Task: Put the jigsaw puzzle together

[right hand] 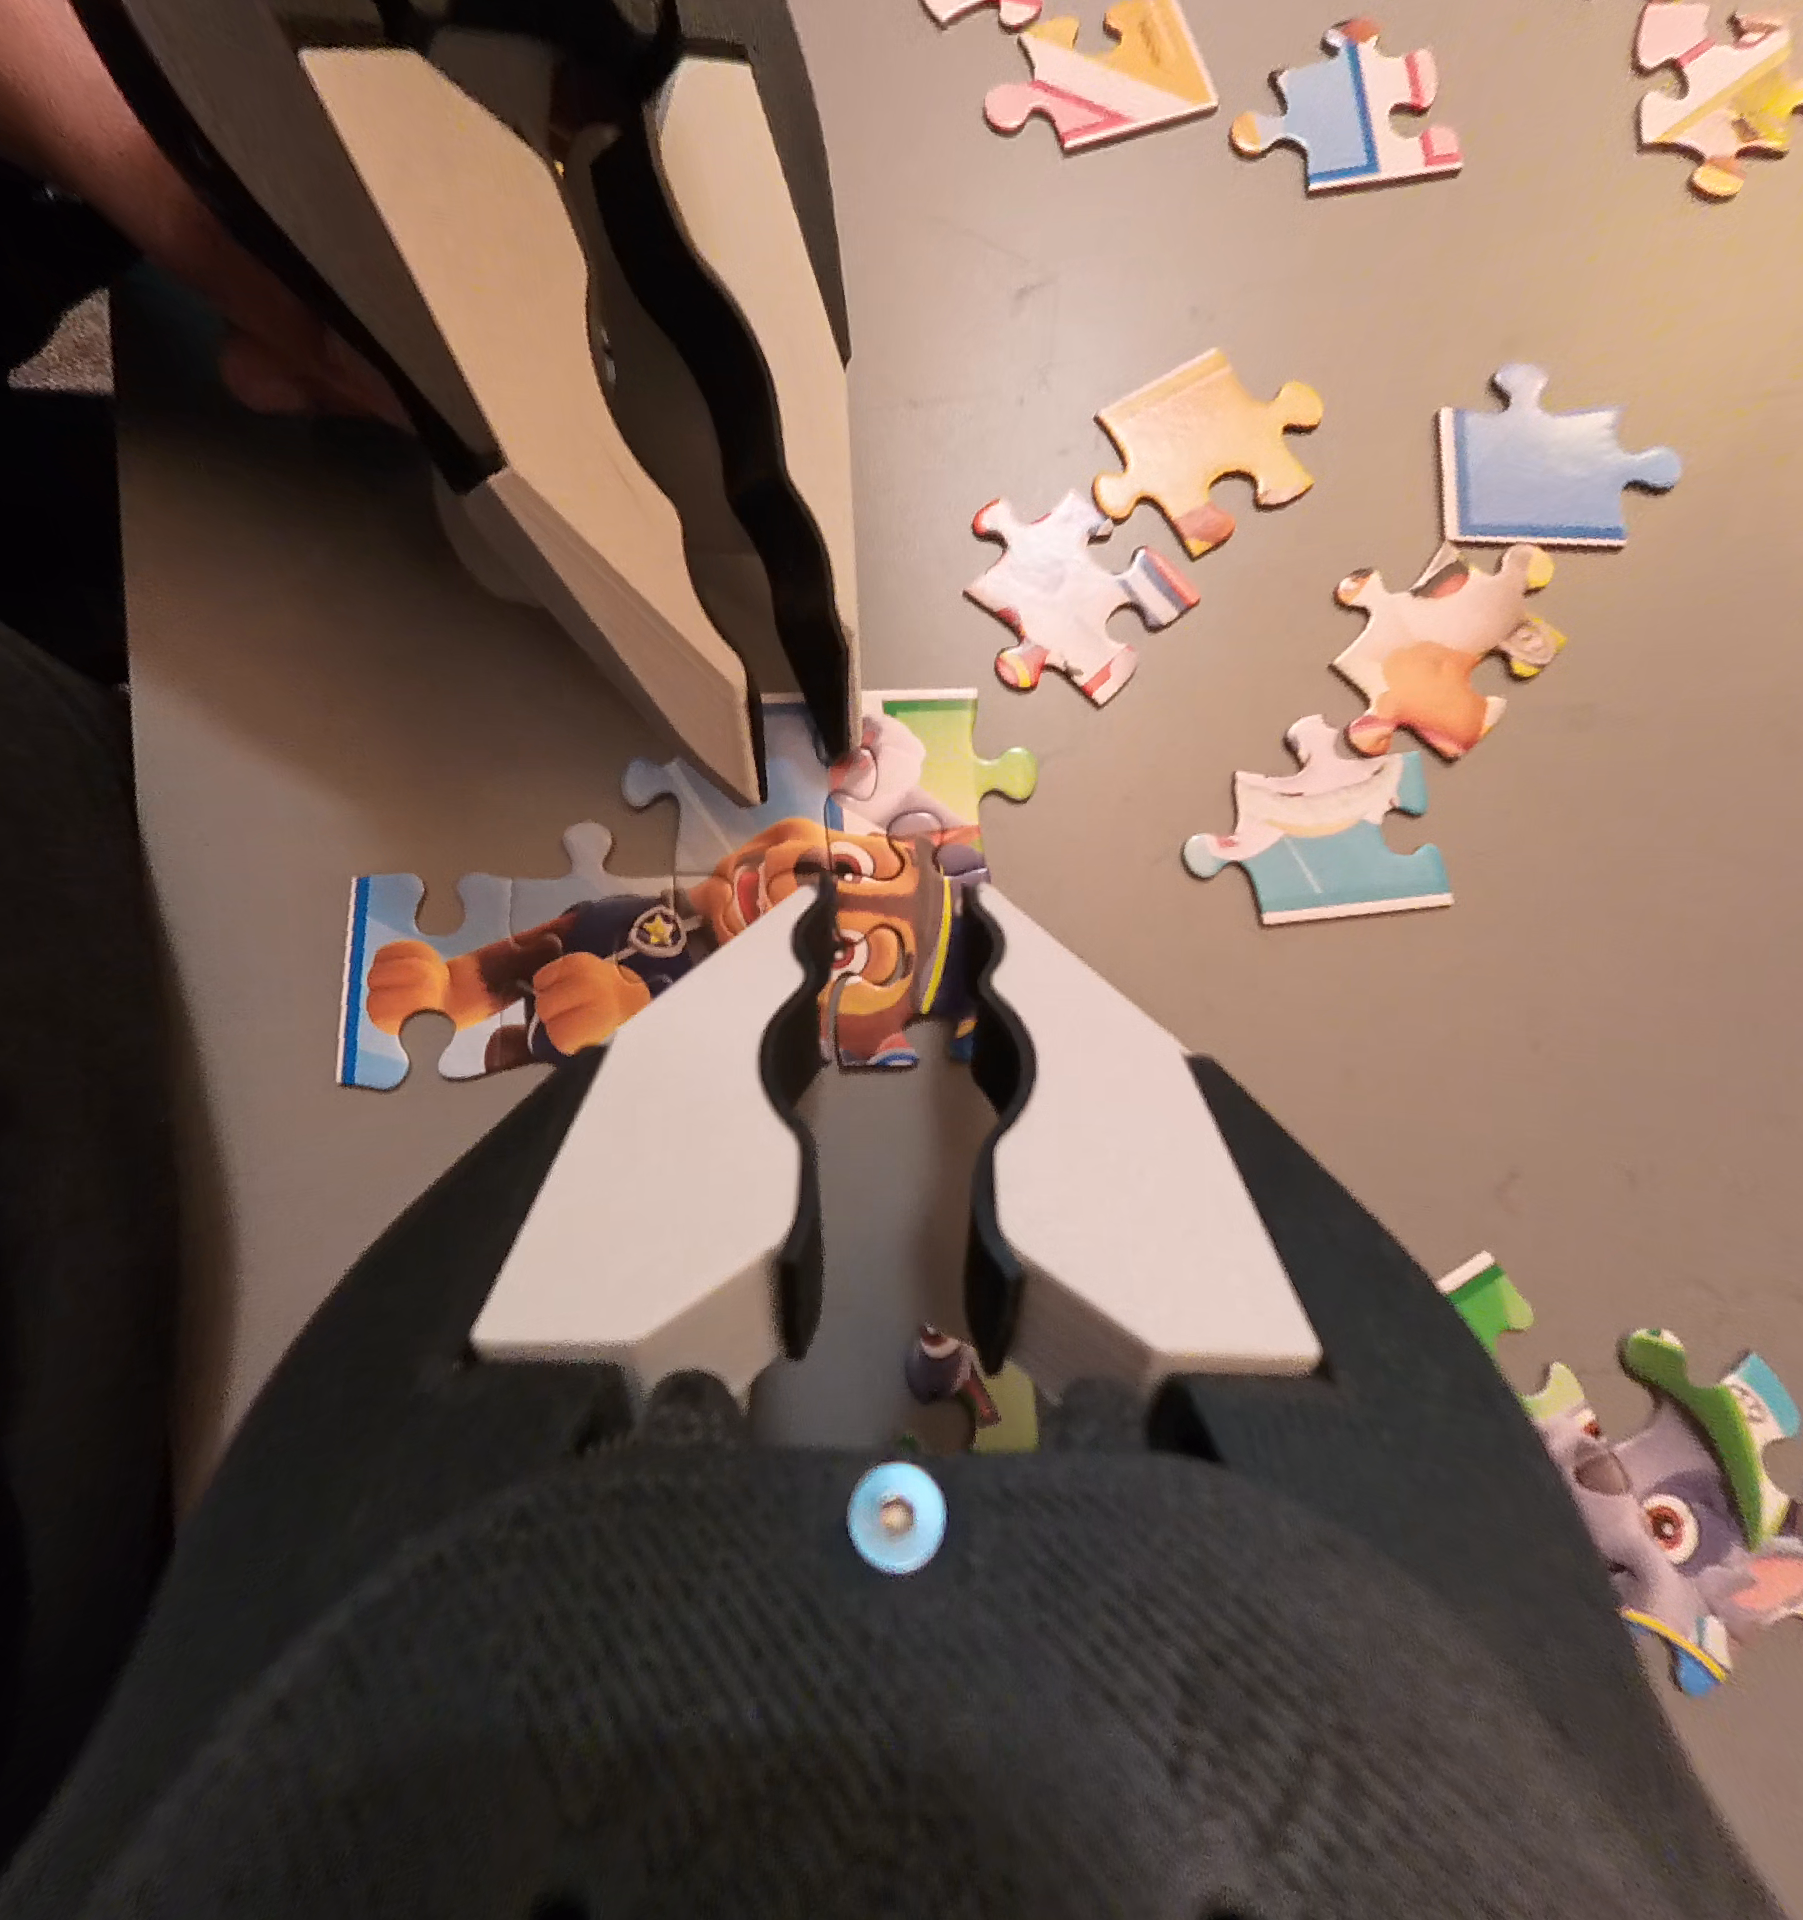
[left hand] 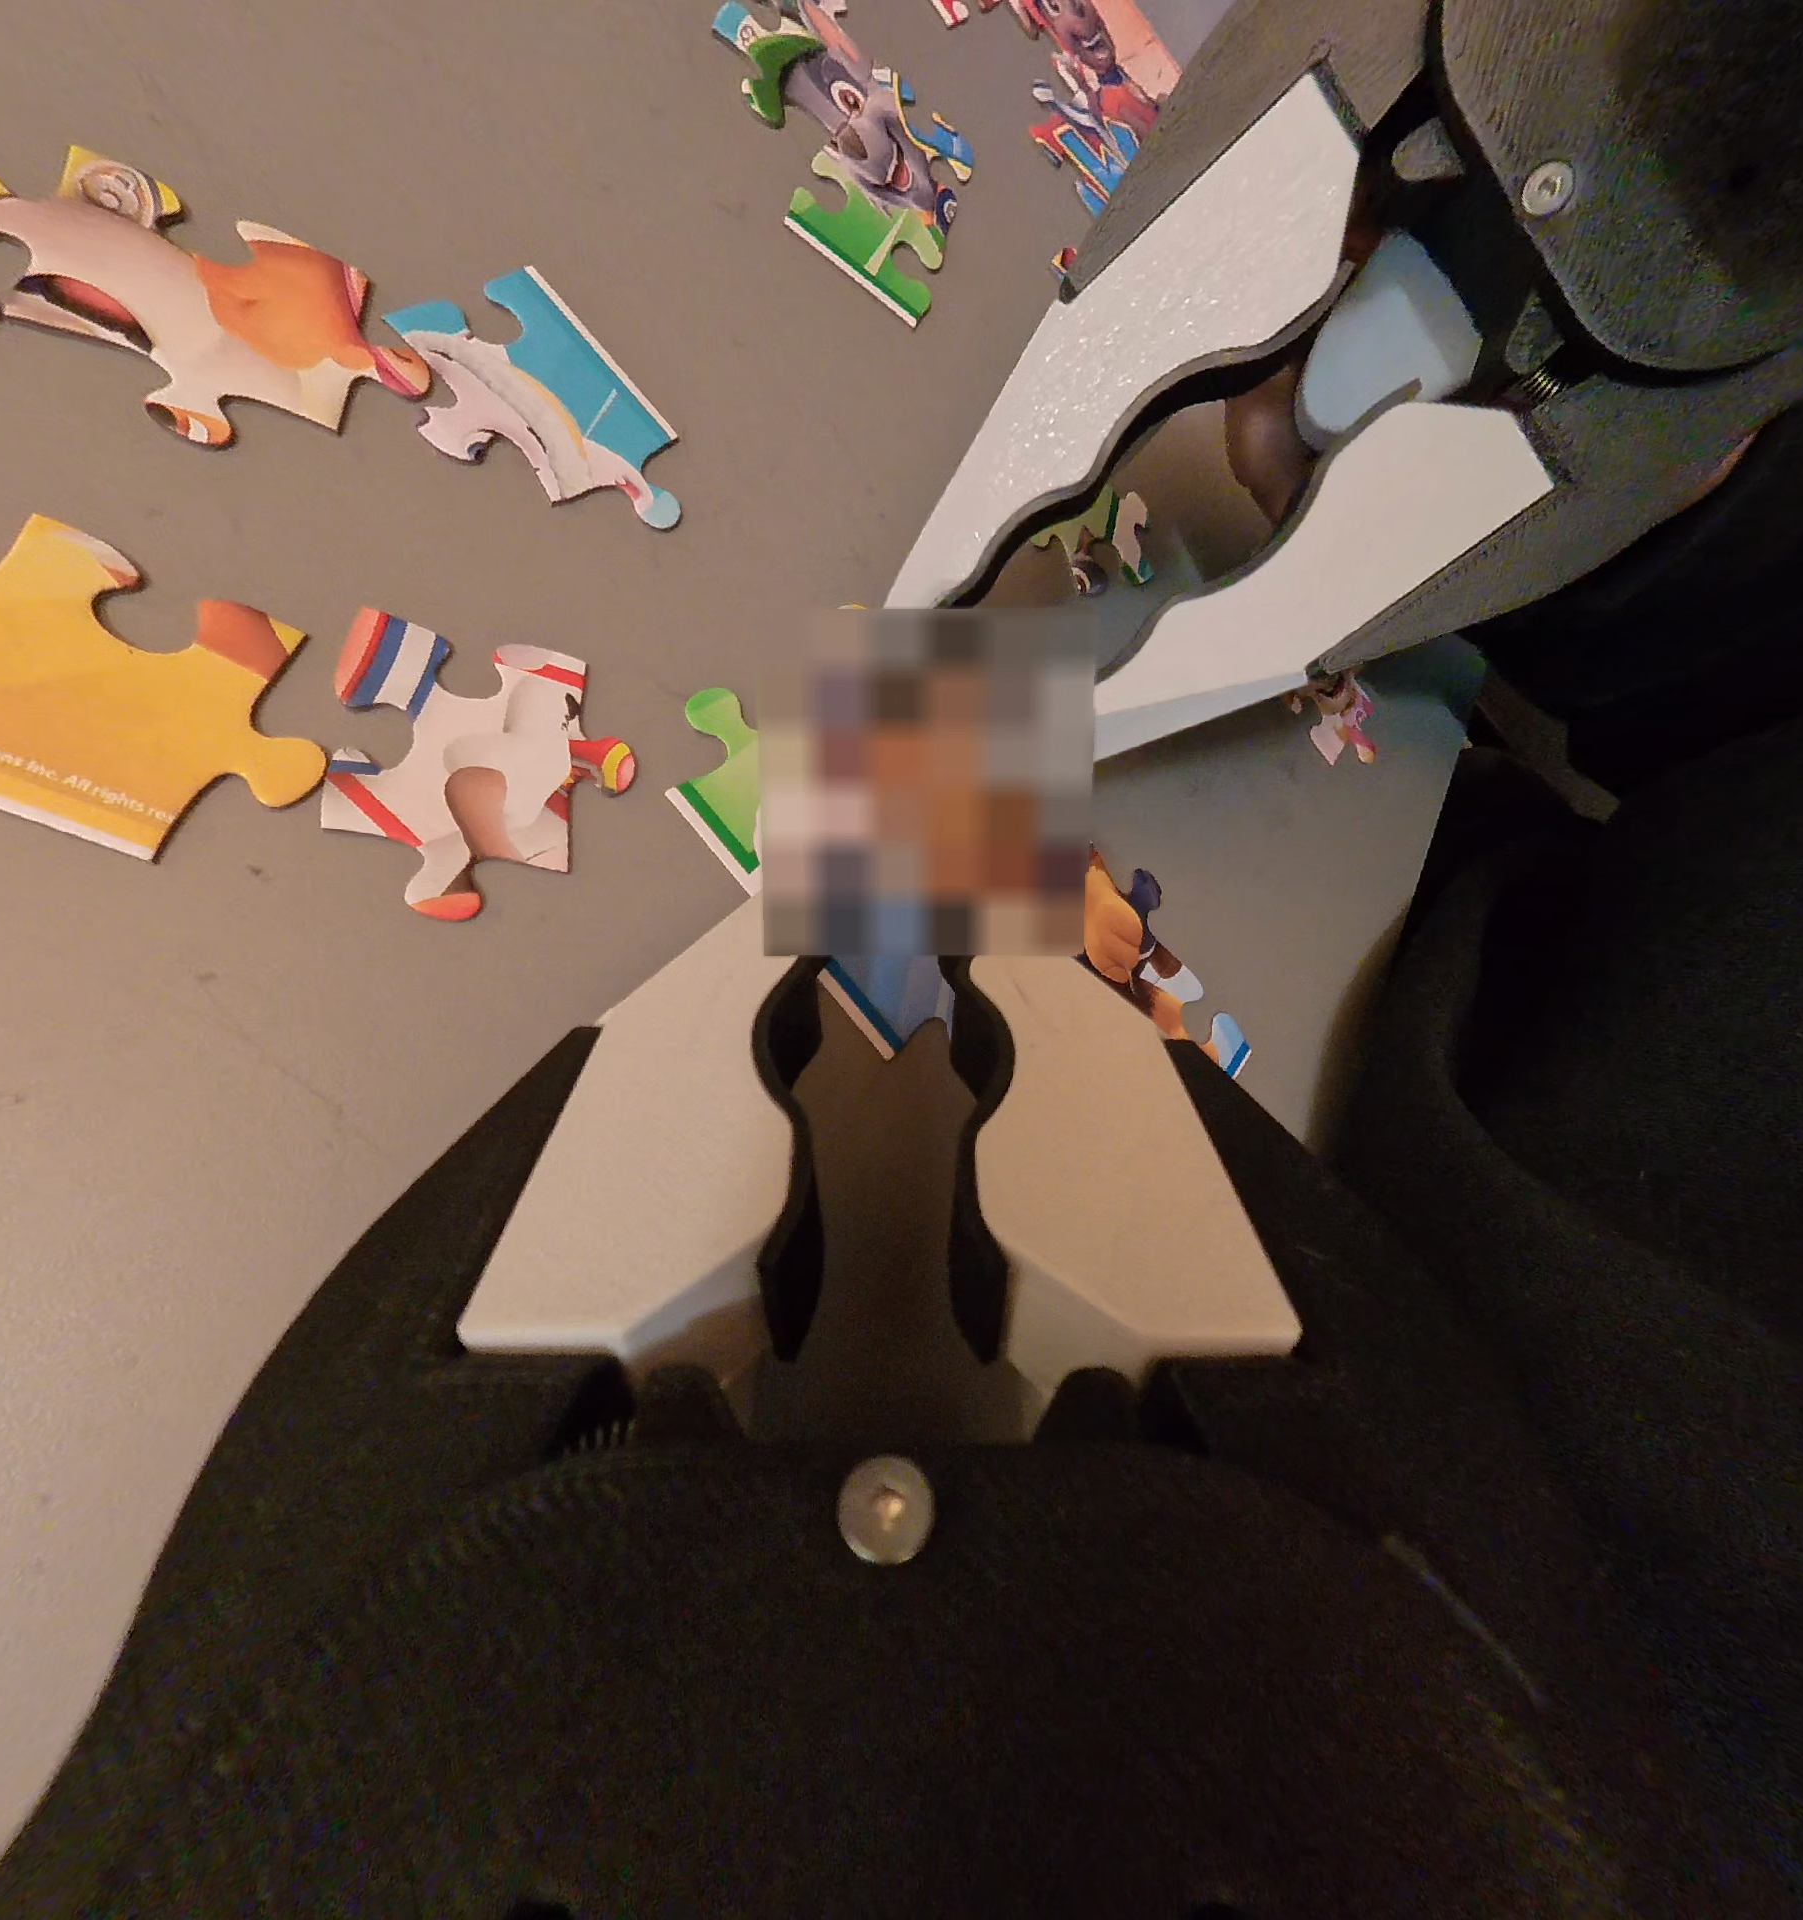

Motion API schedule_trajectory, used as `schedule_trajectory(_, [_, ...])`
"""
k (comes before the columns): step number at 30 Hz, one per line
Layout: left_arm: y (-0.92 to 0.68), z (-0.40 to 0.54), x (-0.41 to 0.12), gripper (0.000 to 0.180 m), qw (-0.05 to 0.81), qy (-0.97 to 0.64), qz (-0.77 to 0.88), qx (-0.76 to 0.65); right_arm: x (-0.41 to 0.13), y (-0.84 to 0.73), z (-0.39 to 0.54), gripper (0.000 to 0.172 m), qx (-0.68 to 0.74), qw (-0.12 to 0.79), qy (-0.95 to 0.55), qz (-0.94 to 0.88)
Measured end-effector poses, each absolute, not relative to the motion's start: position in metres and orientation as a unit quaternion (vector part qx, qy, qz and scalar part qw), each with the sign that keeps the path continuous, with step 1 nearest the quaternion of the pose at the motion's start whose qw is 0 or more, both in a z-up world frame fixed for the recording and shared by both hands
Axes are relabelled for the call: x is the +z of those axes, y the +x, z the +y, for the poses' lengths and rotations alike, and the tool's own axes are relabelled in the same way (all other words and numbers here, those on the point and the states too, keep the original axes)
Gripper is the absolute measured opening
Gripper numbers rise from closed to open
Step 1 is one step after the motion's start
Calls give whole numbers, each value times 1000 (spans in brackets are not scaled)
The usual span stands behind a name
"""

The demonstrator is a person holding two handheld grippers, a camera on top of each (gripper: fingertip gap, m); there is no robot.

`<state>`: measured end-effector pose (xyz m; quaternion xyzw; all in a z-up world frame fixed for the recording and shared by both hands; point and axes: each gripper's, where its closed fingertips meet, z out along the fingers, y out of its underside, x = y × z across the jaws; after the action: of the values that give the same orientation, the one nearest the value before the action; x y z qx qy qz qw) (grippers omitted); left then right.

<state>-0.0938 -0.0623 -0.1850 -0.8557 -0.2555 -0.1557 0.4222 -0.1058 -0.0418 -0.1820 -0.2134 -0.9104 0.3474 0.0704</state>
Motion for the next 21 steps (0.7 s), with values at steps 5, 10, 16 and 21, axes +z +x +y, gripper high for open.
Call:
schedule_trajectory(5, [-94,-62,-185,17,422,-856,-256,-156,-187,-105,-45,12,345,65,-212,-912])
schedule_trajectory(10, [-94,-62,-185,17,423,-855,-256,-157,-190,-106,-49,6,340,74,-208,-914])
schedule_trajectory(16, [-93,-62,-185,17,422,-856,-255,-157,-183,-110,-40,9,344,89,-217,-909])
schedule_trajectory(21, [-93,-61,-185,17,423,-854,-255,-160,-190,-110,-19,8,333,79,-252,-905])
